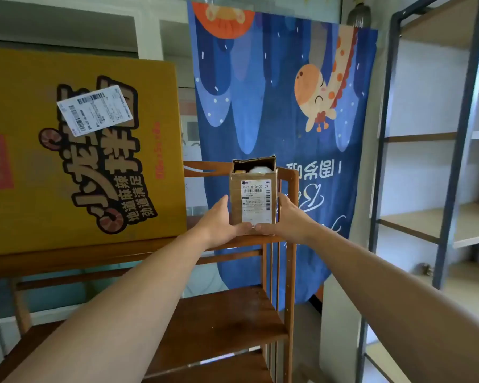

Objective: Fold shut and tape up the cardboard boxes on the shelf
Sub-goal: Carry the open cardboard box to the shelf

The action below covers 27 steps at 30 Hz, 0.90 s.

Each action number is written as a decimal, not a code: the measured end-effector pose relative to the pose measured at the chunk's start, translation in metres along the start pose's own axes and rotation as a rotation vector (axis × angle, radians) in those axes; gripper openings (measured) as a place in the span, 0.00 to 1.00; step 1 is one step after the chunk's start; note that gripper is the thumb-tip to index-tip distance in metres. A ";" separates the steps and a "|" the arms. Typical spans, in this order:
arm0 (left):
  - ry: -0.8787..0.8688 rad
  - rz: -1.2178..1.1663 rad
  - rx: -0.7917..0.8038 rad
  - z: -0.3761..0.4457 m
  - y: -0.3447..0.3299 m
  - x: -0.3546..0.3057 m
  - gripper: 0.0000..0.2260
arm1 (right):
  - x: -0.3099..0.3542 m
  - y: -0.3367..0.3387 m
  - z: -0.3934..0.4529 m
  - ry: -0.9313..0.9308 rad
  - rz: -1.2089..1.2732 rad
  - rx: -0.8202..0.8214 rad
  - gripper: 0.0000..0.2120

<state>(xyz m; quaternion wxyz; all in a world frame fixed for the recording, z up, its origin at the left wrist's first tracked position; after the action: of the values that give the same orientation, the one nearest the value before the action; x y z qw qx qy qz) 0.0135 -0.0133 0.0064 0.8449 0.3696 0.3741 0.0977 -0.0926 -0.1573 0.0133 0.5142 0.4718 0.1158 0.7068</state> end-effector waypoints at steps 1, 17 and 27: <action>0.005 -0.005 -0.016 0.004 -0.002 0.001 0.42 | -0.005 -0.005 0.006 -0.010 0.004 -0.034 0.40; -0.063 -0.282 0.070 0.102 -0.050 0.068 0.50 | -0.083 -0.057 0.091 -0.215 0.226 -0.188 0.49; -0.061 -0.346 0.112 0.114 -0.065 0.077 0.48 | -0.091 -0.062 0.090 -0.197 0.357 -0.186 0.50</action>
<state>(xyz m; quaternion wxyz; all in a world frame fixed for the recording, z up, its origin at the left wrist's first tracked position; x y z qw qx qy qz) 0.1406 -0.0880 -0.0311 0.8383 0.3489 0.4109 -0.0813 0.0188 -0.2343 -0.0292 0.4309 0.5024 -0.0860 0.7447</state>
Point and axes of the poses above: each hand's wrist, its own z-axis towards the middle knuckle, its own y-axis out of the back of the hand, x = y × z, the point moved 2 cm from there along z, towards the middle knuckle, and after that the axes turned 10 degrees about -x, right-handed, at the moved point
